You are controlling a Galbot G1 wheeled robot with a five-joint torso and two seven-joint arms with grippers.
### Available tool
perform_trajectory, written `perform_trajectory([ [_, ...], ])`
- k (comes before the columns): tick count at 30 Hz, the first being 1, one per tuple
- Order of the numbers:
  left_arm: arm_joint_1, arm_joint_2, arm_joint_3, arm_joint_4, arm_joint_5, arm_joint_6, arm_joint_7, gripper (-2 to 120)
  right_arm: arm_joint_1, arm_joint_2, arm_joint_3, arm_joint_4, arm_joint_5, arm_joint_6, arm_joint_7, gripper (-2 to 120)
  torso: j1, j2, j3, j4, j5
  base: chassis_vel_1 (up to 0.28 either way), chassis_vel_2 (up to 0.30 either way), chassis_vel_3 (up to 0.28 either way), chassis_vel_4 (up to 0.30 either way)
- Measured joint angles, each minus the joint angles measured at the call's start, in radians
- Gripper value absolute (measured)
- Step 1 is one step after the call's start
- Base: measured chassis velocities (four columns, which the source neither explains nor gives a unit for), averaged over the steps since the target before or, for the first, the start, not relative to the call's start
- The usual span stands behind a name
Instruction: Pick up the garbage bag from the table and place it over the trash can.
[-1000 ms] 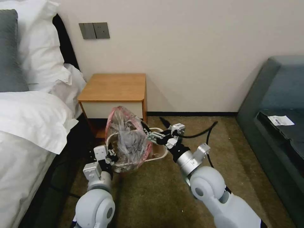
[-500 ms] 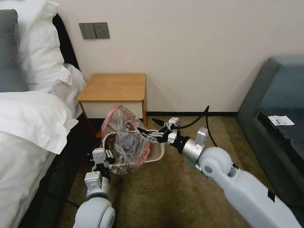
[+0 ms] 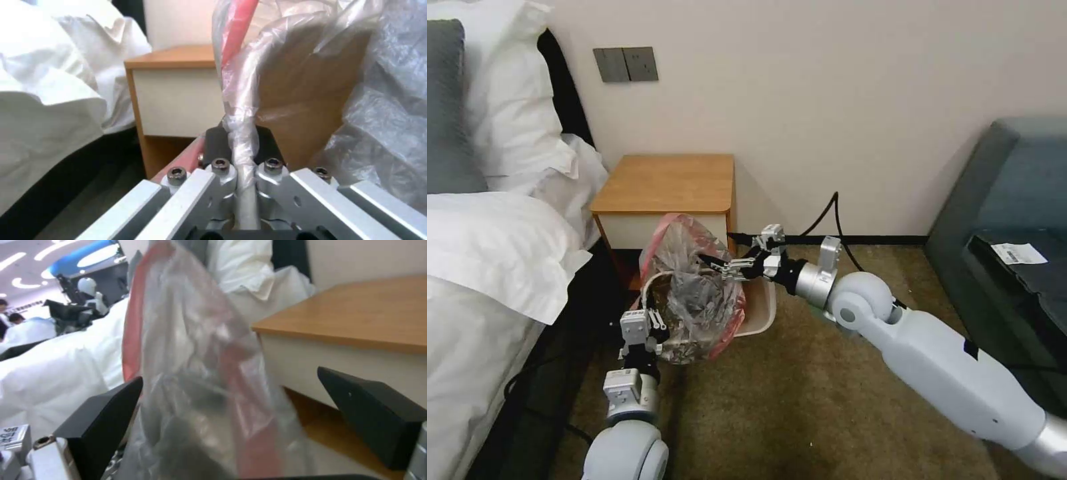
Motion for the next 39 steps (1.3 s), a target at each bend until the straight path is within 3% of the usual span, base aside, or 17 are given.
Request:
perform_trajectory([
  [21, -0.014, -0.001, -0.001, 0.022, 0.009, -0.007, -0.004, 0, -0.003, -0.018, -0.009, 0.022, -0.004, 0.012, 0.013, 30, 0.0, 0.0, 0.0, -0.0001, 0.0, 0.0, 0.0, 0.0, 0.0],
  [28, -0.011, -0.001, -0.002, 0.013, 0.011, -0.008, -0.005, 0, -0.006, -0.011, -0.013, 0.024, -0.013, 0.014, 0.015, 0, 0.0, 0.0, 0.0, -0.0001, 0.0, 0.0, 0.0, 0.0, 0.0],
  [39, 0.007, -0.002, -0.005, 0.004, 0.025, -0.037, -0.006, 0, 0.002, -0.014, -0.012, 0.024, -0.019, 0.015, 0.017, 0, 0.0, 0.0, 0.0, -0.0001, 0.0, 0.0, 0.0, 0.0, 0.0],
])
